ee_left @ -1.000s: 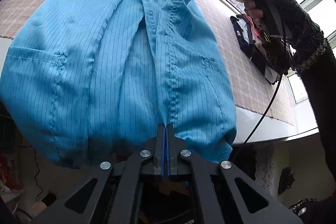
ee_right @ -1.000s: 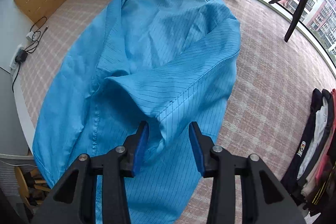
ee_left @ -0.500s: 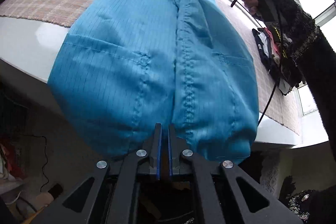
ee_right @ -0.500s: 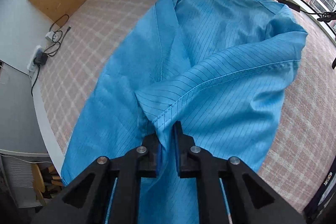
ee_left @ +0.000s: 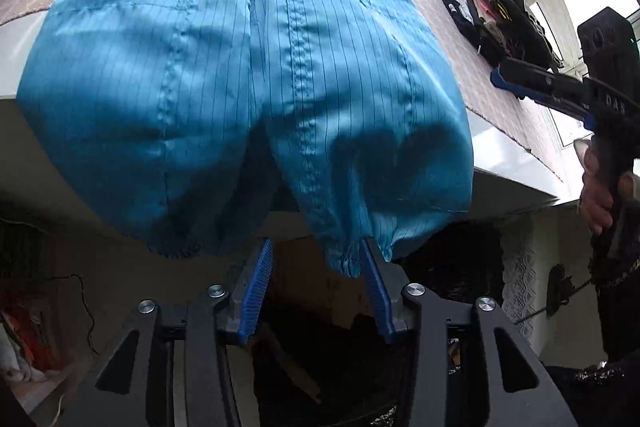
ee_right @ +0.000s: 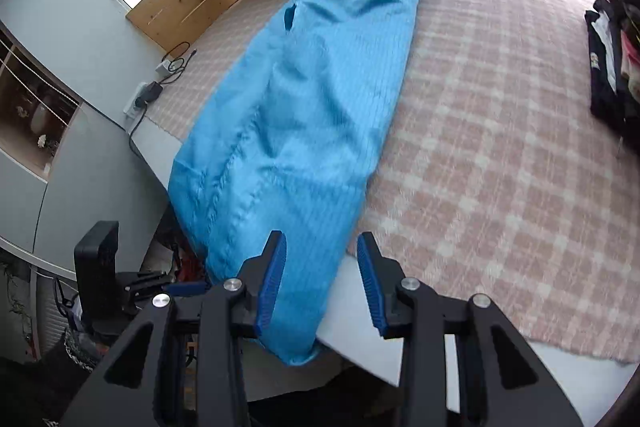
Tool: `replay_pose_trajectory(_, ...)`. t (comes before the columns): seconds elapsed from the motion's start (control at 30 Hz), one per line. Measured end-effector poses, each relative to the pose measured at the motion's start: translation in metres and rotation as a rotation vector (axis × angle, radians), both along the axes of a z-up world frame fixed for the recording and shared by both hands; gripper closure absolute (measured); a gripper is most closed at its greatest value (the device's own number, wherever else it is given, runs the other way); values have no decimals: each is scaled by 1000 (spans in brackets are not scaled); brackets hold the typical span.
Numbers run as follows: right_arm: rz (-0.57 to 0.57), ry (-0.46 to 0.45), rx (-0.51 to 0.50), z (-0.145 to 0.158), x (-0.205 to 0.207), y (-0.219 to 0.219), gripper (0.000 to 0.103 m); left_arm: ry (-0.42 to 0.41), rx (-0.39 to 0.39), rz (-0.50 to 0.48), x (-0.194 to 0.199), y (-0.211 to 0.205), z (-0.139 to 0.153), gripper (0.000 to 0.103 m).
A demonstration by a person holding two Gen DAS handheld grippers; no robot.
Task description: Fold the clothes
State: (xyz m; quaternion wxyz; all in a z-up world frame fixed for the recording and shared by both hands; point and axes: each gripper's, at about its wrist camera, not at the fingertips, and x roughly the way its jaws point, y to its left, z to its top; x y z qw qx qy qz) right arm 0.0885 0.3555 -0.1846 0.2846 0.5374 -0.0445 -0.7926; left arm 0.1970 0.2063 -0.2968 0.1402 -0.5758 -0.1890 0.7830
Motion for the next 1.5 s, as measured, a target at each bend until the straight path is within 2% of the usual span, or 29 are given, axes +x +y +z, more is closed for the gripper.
replay_pose_trajectory(0.1, 1, -5, 39, -26, 29, -6, 66, 0, 75, 4, -5, 4, -14, 64)
replay_pose_trajectory(0.17, 21, 2, 62, -34, 39, -17, 66, 4, 113, 6, -9, 5, -19, 90)
replay_pose_trajectory(0.3, 67, 39, 125, -43, 49, -39, 66, 7, 117, 2, -10, 3, -17, 96)
replay_pose_trajectory(0.37, 85, 57, 148, -45, 51, -46, 67, 11, 128, 12, -7, -2, -5, 96)
replay_pose_trajectory(0.47, 103, 52, 159, -41, 54, -50, 98, 46, 147, 20, 5, -18, 22, 96)
replay_pose_trajectory(0.53, 111, 37, 144, -37, 57, -49, 98, 73, 53, 25, 10, -22, 25, 93)
replay_pose_trajectory(0.6, 136, 8, 184, -40, 56, -48, 98, -20, -4, 7, 8, -23, 3, 90)
replay_pose_trajectory(0.63, 147, -6, 202, -40, 56, -48, 97, -61, -34, -3, 9, -24, -5, 93)
replay_pose_trajectory(0.67, 144, -12, 197, -34, 55, -44, 97, -65, -64, -14, 13, -26, -3, 93)
replay_pose_trajectory(0.7, 141, -15, 187, -28, 54, -41, 97, -44, -76, -22, 18, -29, 5, 93)
replay_pose_trajectory(0.8, 112, 55, 70, 15, 39, -28, 97, 24, -113, -37, 27, -43, 41, 93)
replay_pose_trajectory(0.93, 100, 184, 62, 57, -16, -40, 97, 120, -141, -56, 3, -64, 95, 93)
replay_pose_trajectory(1.07, 87, 228, 35, 60, -102, -70, 97, 231, -216, -82, -59, -76, 136, 92)
replay_pose_trajectory(1.17, 88, 164, 27, 30, -164, -100, 97, 262, -248, -79, -124, -82, 147, 92)
replay_pose_trajectory(1.3, 111, 94, -5, -8, -234, -140, 97, 262, -192, -96, -200, -81, 147, 92)
replay_pose_trajectory(1.4, 127, -45, -21, -42, -274, -161, 97, 246, -178, -141, -244, -61, 131, 92)
replay_pose_trajectory(1.47, 140, -97, -84, -39, -288, -150, 97, 231, -162, -184, -266, -47, 120, 92)
replay_pose_trajectory(1.5, 123, -64, -117, -26, -293, -132, 97, 231, -166, -207, -275, -40, 116, 92)
